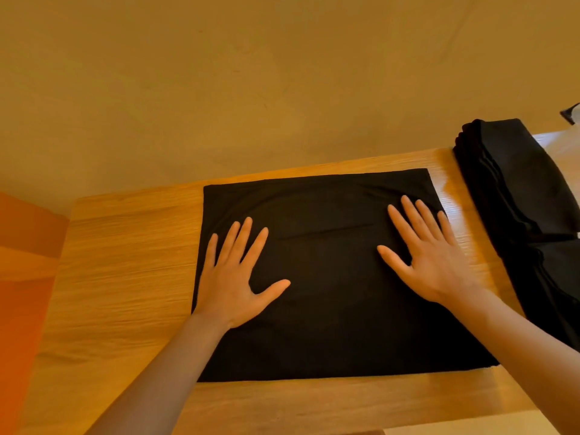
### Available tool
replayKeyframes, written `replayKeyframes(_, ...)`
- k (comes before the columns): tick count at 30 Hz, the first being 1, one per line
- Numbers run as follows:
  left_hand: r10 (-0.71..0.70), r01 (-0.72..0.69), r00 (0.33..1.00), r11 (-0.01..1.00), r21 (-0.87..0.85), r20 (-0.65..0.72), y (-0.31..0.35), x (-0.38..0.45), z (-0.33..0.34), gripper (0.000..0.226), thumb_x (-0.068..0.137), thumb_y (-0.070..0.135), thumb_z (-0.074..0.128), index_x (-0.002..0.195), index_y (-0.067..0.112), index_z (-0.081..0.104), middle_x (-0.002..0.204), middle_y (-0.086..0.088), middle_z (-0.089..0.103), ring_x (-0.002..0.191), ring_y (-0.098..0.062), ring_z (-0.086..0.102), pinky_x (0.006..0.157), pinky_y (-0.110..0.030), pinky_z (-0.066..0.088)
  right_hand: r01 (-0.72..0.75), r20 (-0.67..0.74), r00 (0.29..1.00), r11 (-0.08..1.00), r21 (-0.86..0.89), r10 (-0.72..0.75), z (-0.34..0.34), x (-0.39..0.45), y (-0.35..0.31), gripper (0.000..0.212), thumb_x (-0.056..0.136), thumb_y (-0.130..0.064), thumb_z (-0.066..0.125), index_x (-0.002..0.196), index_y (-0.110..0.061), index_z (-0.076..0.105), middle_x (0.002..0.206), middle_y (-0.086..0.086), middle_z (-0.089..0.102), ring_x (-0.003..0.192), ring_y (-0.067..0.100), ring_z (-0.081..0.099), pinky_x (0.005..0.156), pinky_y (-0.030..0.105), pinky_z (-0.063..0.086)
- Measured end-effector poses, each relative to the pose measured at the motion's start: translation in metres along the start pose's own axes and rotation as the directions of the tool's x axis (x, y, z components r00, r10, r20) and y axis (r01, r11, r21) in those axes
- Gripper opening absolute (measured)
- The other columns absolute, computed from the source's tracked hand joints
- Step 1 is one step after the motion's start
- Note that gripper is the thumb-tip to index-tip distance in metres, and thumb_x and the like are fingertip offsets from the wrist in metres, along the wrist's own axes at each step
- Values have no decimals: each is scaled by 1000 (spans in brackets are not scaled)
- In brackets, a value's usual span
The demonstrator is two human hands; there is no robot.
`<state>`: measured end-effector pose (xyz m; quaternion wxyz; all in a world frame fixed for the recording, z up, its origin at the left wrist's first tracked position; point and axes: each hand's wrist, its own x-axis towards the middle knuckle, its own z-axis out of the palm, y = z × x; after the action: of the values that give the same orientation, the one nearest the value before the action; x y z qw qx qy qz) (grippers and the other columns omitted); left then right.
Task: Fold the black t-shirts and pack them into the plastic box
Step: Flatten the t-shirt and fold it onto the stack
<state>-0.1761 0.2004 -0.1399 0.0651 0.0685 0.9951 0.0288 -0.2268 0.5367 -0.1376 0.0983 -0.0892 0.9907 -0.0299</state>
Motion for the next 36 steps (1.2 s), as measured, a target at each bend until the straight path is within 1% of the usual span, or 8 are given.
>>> replayKeyframes(3, -64, 64, 998, 998, -24, -16, -14, -18, 2, 90, 82, 84, 13, 154, 31, 8, 162, -1, -1, 149, -17, -7, 120, -48, 4, -80, -1, 997, 995, 57, 80, -4, -10, 6, 79, 85, -74, 0, 152, -33, -6, 159, -7, -16, 143, 9, -24, 117, 33, -16)
replayKeyframes(5, -75, 72, 996, 996, -57, -44, -6, -25, -3, 85, 86, 79, 15, 154, 28, 12, 162, -2, 2, 149, -17, -6, 120, -46, 2, -65, -42, 997, 993, 98, 69, -10, -21, -6, 77, 89, -69, 4, 153, -27, 0, 160, -5, -13, 144, 10, -22, 118, 36, -14)
replayKeyframes(8, 26, -36, 996, 992, -118, -90, 33, -36, -10, 75, 93, 68, 20, 154, 23, 17, 162, -3, 5, 149, -18, -2, 120, -46, 7, 115, -118, 988, 981, 157, -97, -12, -48, -46, 67, 97, -57, 21, 153, -24, 10, 162, -1, 0, 148, 13, -8, 121, 42, 2)
replayKeyframes(12, 66, -67, 998, 990, -128, -10, 75, -57, 5, 70, 96, 65, 20, 154, 27, 13, 162, 1, 3, 149, -15, -3, 118, -46, 10, 241, -65, 970, 958, 158, -234, 16, -91, -78, 62, 99, -56, 24, 153, -27, 18, 161, -3, 8, 149, 14, 2, 118, 44, 12)
replayKeyframes(18, -46, 47, 999, 998, -41, 28, 45, -96, 14, 71, 95, 67, 17, 153, 27, 15, 162, 1, 8, 149, -17, 2, 118, -47, 12, 131, -47, 991, 987, 88, -127, 23, -118, -33, 64, 97, -58, 23, 153, -26, 19, 161, -3, 12, 149, 15, 5, 119, 47, 13)
replayKeyframes(24, -86, 87, 996, 995, -56, 15, 8, -125, 18, 71, 94, 63, 24, 153, 24, 20, 161, -2, 13, 149, -20, 8, 117, -49, 13, 55, -41, 998, 996, 70, -53, 23, -127, 0, 67, 97, -59, 17, 154, -24, 14, 161, -3, 8, 149, 15, 2, 120, 41, 7)
replayKeyframes(30, -109, 108, 994, 992, -72, -17, 3, -134, 18, 70, 94, 62, 25, 153, 23, 20, 161, -2, 12, 149, -19, 4, 119, -48, 9, 82, -60, 995, 994, 71, -77, 25, -128, 5, 67, 97, -58, 17, 154, -22, 11, 161, -4, 5, 148, 12, -2, 120, 37, 3)
replayKeyframes(36, -128, 127, 992, 991, -48, -7, 2, -147, 21, 71, 95, 63, 22, 153, 23, 18, 161, -4, 11, 149, -20, 5, 119, -48, 10, 240, -12, 971, 968, 69, -240, 24, -149, 30, 65, 100, -57, 11, 153, -19, 12, 161, -2, 8, 149, 13, 2, 119, 36, 5)
